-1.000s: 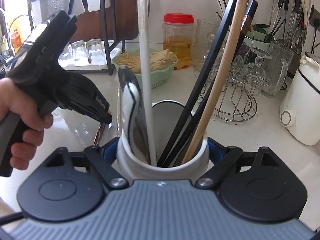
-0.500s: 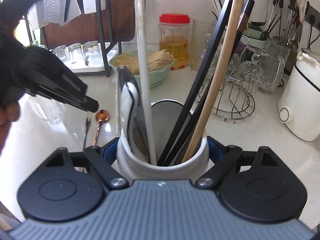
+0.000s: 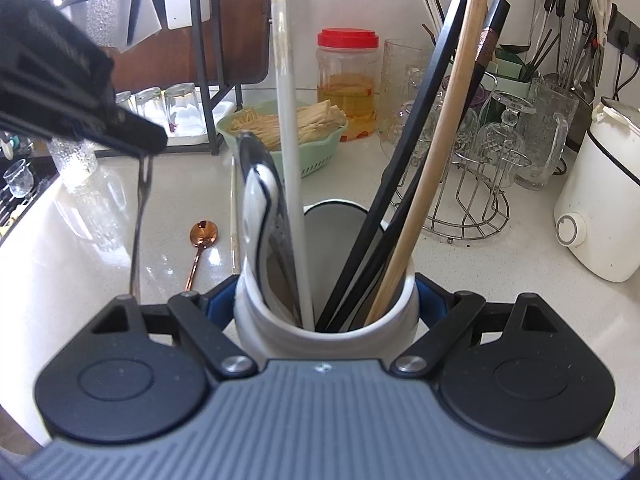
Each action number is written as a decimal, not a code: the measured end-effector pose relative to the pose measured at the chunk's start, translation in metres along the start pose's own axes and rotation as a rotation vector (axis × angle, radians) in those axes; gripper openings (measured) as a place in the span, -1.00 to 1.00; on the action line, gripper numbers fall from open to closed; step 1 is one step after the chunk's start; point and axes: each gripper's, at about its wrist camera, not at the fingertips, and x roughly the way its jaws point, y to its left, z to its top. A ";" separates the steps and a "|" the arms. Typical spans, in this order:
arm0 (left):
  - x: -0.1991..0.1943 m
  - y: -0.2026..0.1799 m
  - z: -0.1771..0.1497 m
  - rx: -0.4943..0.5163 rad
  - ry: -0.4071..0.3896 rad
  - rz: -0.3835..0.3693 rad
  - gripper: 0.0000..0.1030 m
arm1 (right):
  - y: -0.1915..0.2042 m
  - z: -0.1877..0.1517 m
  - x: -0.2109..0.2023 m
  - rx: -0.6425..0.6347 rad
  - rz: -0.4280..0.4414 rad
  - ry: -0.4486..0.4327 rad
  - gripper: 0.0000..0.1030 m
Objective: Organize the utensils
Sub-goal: 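Lift the silver fork with the left gripper toward the mug, then lower the silver fork into the mug held by the right gripper, then open the left gripper to release the fork into the mug, then move the left gripper down over the copper spoon handle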
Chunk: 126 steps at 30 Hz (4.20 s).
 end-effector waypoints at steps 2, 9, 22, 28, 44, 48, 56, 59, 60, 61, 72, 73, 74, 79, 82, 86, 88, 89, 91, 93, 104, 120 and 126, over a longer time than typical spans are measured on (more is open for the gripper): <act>-0.006 -0.004 0.004 0.008 -0.019 -0.008 -0.86 | 0.000 0.000 0.000 -0.001 0.001 0.000 0.76; -0.025 -0.017 0.021 0.034 -0.079 -0.036 -0.95 | -0.001 0.002 0.001 0.002 0.005 0.004 0.75; -0.042 -0.036 0.036 0.100 -0.089 -0.061 -0.99 | -0.003 0.001 0.001 0.007 0.008 -0.003 0.76; -0.069 -0.043 0.049 0.126 -0.111 -0.077 -0.99 | -0.005 0.000 0.001 0.015 0.012 -0.007 0.75; -0.101 -0.078 0.056 0.243 -0.097 -0.150 -0.99 | -0.005 0.000 0.001 0.032 0.010 -0.009 0.75; -0.090 -0.086 0.048 0.284 -0.074 -0.146 -0.99 | -0.005 0.000 0.001 0.032 0.010 -0.009 0.75; -0.064 -0.090 0.035 0.321 -0.039 -0.125 -0.99 | -0.005 0.000 0.001 0.033 0.012 -0.014 0.75; -0.054 -0.093 0.029 0.340 -0.020 -0.126 -0.99 | -0.006 -0.001 0.001 0.034 0.013 -0.016 0.75; -0.051 -0.094 0.027 0.343 -0.012 -0.127 -0.99 | -0.006 -0.001 0.001 0.034 0.014 -0.017 0.75; -0.048 -0.095 0.026 0.350 -0.005 -0.127 -0.99 | -0.006 -0.001 0.001 0.035 0.015 -0.018 0.75; -0.013 -0.106 0.008 0.433 0.089 -0.150 -0.99 | -0.008 -0.002 0.001 0.032 0.023 -0.024 0.76; -0.010 -0.107 0.006 0.441 0.099 -0.155 -0.99 | -0.008 -0.002 0.001 0.034 0.025 -0.024 0.76; -0.008 -0.108 0.005 0.448 0.107 -0.158 -0.99 | -0.009 -0.002 0.001 0.036 0.026 -0.025 0.76; 0.006 -0.110 -0.006 0.475 0.164 -0.169 -0.97 | -0.008 -0.003 0.000 0.036 0.027 -0.028 0.76; 0.010 -0.111 -0.007 0.489 0.173 -0.171 -0.97 | -0.008 -0.003 0.000 0.035 0.027 -0.031 0.76; 0.013 -0.113 -0.007 0.493 0.194 -0.177 -0.96 | -0.008 -0.003 0.001 0.039 0.029 -0.033 0.76; 0.014 -0.112 -0.005 0.481 0.198 -0.185 -0.96 | -0.008 -0.003 0.001 0.041 0.030 -0.033 0.76; 0.013 -0.112 -0.004 0.472 0.200 -0.193 -0.96 | -0.009 -0.003 0.001 0.041 0.030 -0.033 0.76; 0.009 -0.109 -0.002 0.454 0.185 -0.195 -0.96 | -0.009 -0.003 0.001 0.040 0.030 -0.034 0.76; 0.006 -0.107 0.001 0.437 0.176 -0.196 -0.92 | -0.009 -0.004 0.001 0.042 0.030 -0.033 0.76; -0.030 -0.075 0.014 0.307 0.080 -0.180 -0.34 | -0.007 -0.001 0.001 0.043 0.024 -0.019 0.75; -0.027 0.014 0.003 0.118 0.064 -0.016 -0.09 | -0.003 0.001 0.002 0.071 -0.003 -0.002 0.75; -0.003 0.047 -0.007 0.087 0.108 0.029 -0.09 | 0.003 0.003 0.002 0.082 -0.031 0.013 0.75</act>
